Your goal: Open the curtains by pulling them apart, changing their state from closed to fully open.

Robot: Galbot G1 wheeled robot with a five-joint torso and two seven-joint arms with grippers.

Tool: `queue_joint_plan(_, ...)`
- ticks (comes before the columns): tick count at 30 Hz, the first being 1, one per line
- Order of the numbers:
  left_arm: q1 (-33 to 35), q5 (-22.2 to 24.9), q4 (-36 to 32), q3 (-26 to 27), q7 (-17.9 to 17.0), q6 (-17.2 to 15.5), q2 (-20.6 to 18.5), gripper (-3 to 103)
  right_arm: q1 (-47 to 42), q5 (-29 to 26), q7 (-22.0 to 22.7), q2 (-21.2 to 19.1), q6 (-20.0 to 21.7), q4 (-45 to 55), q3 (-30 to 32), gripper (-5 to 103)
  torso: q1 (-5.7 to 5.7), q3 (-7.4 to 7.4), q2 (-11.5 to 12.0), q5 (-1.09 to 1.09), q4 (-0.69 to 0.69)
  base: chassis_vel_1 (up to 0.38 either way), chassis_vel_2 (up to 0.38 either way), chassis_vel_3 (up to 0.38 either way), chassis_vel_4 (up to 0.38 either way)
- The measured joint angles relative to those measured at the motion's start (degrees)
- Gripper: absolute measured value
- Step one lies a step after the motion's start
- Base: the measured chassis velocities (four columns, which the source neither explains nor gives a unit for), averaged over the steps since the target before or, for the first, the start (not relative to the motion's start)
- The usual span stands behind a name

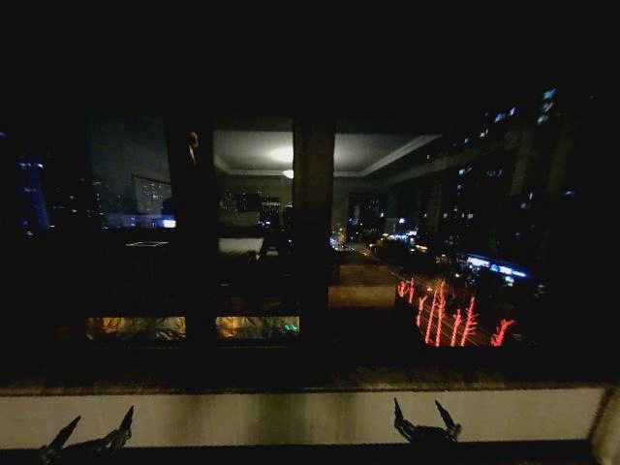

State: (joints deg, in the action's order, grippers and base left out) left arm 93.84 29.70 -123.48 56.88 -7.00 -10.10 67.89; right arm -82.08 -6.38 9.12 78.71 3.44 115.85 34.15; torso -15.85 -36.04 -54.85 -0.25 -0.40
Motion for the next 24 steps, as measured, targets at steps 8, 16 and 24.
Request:
queue_joint_plan(8, -0.39, 0.0, 0.74, 0.0, -0.01, 0.31, -0.33, 100, 0.24, 0.25, 0.07, 0.02, -0.26, -0.05, -0.04, 100, 0.06, 0.02, -0.03, 0.0, 0.0, 0.195, -0.184, -0.186, 0.187)
queue_joint_plan(16, -0.1, -2.08, 1.77, 0.13, 0.84, 2.56, -0.47, 100, 0.32, 1.47, 0.07, 0.02, 0.01, -0.05, -0.25, 100, 0.08, 0.04, -0.06, 0.0, 0.01, 0.21, -0.241, -0.2, 0.226)
queue_joint_plan(24, -0.06, -2.18, 1.5, 0.23, 1.05, 2.74, -0.59, 100, 0.03, 2.26, 0.66, 0.02, 0.01, 0.44, -0.23, 100, 0.04, 0.0, -0.03, -0.01, -0.01, -0.054, -0.138, 0.037, 0.136)
